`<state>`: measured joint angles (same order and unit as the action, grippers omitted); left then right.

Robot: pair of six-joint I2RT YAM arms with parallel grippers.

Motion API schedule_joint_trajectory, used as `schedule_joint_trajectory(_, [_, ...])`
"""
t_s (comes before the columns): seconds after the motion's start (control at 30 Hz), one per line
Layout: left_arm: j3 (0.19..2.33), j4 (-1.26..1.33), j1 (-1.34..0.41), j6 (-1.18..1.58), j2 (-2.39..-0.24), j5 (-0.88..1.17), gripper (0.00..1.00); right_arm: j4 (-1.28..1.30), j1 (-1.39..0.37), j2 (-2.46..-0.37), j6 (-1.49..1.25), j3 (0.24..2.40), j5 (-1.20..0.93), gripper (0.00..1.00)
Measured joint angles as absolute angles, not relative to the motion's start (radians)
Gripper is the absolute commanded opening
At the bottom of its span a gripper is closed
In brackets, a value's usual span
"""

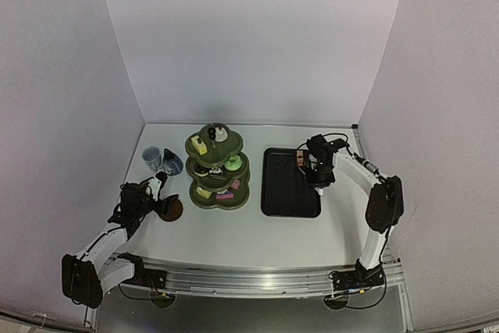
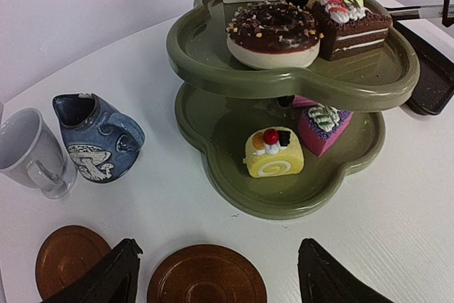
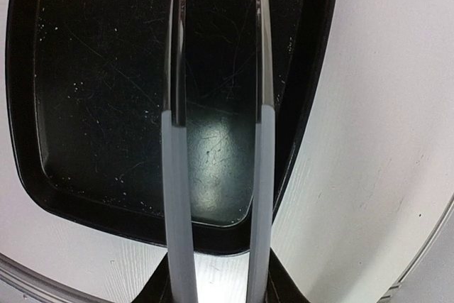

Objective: Serve the afternoon tea

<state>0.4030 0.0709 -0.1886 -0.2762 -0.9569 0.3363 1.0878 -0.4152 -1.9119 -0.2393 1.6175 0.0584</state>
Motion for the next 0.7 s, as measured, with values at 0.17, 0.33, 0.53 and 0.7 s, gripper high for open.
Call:
schedule_joint_trajectory(0.17, [0.403, 0.073, -0.189, -0.283, -0.957, 0.336, 0.77, 1.074, -0.416, -1.956, -0.254, 1.643, 0.083, 0.26])
schedule_joint_trajectory(0.33, [0.403, 0.074, -0.189, -0.284, -0.957, 0.336, 0.77, 1.064, -0.416, -1.979, -0.272, 1.665, 0.095, 0.05])
schedule_joint_trajectory(0.53, [0.397, 0.080, -0.189, -0.282, -0.955, 0.335, 0.77, 1.063, -0.422, -1.974, -0.267, 1.666, 0.082, 0.00])
schedule_joint_trajectory(0.7, [0.397, 0.080, -0.189, -0.271, -0.955, 0.335, 0.78, 1.082, -0.459, -1.904, -0.221, 1.672, 0.055, 0.00])
